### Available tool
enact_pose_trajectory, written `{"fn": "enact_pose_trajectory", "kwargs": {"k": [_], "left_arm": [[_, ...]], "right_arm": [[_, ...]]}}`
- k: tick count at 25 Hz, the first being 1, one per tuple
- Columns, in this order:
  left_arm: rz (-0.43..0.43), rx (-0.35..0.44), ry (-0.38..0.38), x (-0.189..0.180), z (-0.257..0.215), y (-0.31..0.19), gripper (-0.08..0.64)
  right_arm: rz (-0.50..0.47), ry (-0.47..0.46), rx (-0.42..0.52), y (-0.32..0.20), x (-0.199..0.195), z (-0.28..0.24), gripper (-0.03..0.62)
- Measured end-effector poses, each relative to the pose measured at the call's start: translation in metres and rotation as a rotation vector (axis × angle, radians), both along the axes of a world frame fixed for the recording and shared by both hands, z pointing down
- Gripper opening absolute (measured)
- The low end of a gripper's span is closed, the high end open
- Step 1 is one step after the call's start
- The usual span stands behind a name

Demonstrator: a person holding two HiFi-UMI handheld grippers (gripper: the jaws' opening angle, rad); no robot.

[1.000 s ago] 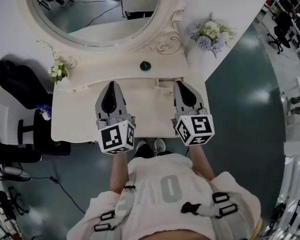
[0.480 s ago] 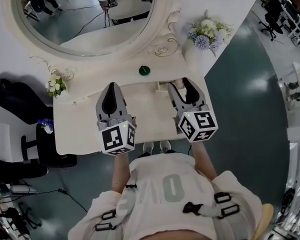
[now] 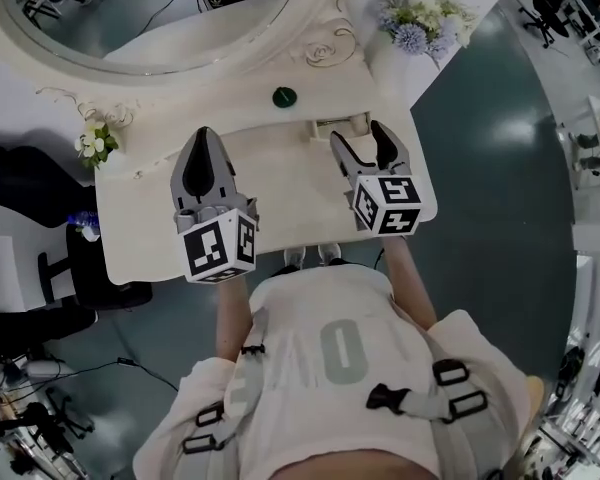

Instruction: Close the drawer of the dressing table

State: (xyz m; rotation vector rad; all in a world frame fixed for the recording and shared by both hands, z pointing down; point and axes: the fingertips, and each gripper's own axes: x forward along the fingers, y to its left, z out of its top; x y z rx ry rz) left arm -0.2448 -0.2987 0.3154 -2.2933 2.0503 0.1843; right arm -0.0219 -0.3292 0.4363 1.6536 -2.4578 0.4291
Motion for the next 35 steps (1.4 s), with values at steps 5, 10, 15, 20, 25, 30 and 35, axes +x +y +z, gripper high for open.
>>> {"fn": "enact_pose_trajectory", "kwargs": {"k": [5,10,15,20,25,30,35], "left_arm": [[-0.012,-0.012,-0.013,-0.008,0.006,-0.002,0.02],[-0.016,-0.024,-0.025,-0.011,0.011,-0.003,0.02],[-0.031,-0.021,-0.02,-0.017,0.012,-0.002,0.02],[-0.05,-0.014,-0.019,-0.024,0.012,0.0,0.02],[-0.062,-0.012,-0.023,-0.028,0.011,0.001,0.02],[-0.078,-0.014,-0.027,-0.032,0.012,0.004,0.02],[-0.09,-0.018,-0.027,-0.034,0.014,0.006,0.02]], "right_arm": [[0.022,0.05,-0.112,-0.004,0.003,0.055,0.322],[0.057,0.075,-0.217,-0.009,0.007,0.105,0.318],[0.109,0.101,-0.276,-0.013,0.013,0.138,0.301],[0.115,0.128,-0.342,-0.009,0.013,0.167,0.271],[0.118,0.149,-0.358,-0.008,0.011,0.179,0.21],[0.12,0.158,-0.363,-0.008,0.012,0.182,0.155],[0.139,0.161,-0.359,-0.009,0.017,0.183,0.11]]}}
